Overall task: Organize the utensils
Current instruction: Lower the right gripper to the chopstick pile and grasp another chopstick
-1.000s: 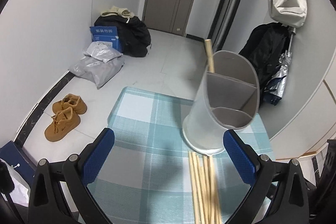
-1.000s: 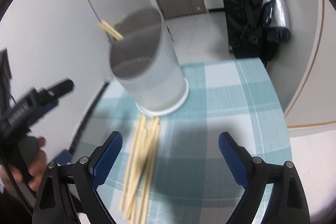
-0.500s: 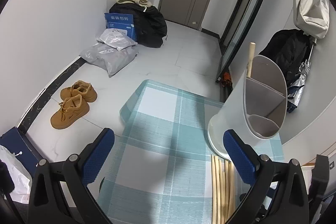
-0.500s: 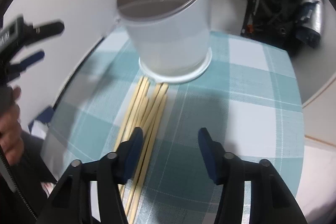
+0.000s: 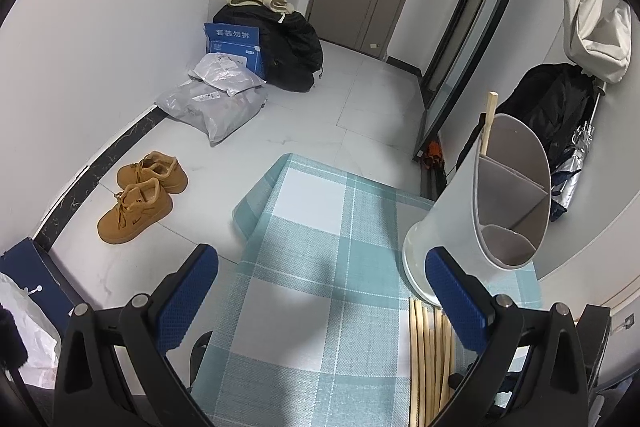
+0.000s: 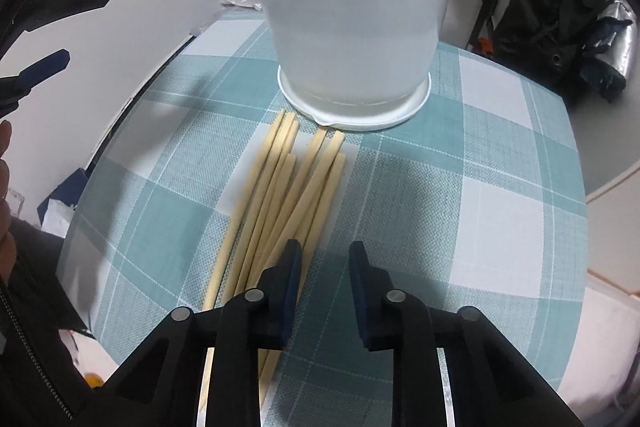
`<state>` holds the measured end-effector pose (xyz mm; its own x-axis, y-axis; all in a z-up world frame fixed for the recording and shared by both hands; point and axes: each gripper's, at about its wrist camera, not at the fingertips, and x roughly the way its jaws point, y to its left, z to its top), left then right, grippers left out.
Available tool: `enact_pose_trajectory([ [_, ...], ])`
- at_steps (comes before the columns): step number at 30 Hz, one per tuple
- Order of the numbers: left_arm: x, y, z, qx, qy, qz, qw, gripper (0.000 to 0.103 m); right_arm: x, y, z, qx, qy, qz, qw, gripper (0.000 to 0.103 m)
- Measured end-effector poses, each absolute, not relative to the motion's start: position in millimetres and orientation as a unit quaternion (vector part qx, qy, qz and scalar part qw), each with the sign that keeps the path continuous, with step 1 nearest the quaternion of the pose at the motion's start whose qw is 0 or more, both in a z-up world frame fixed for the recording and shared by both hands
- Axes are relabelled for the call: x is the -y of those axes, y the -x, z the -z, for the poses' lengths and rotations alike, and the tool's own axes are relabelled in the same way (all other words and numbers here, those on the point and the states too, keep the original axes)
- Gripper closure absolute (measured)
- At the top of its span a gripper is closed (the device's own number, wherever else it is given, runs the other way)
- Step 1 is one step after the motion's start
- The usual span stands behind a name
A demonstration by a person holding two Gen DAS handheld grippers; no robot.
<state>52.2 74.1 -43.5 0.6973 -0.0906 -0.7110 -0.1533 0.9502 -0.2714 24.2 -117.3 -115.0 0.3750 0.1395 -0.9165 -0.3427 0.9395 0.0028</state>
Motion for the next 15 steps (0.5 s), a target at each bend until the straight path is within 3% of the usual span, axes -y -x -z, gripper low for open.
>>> enact_pose_trajectory([
  [15,-76.4,-54.6,46.1,-0.393,0.164,-0.024,0.904,0.001,107.0,-32.2,116.8,-0.548,0.125,-0.139,0.815,0.088],
])
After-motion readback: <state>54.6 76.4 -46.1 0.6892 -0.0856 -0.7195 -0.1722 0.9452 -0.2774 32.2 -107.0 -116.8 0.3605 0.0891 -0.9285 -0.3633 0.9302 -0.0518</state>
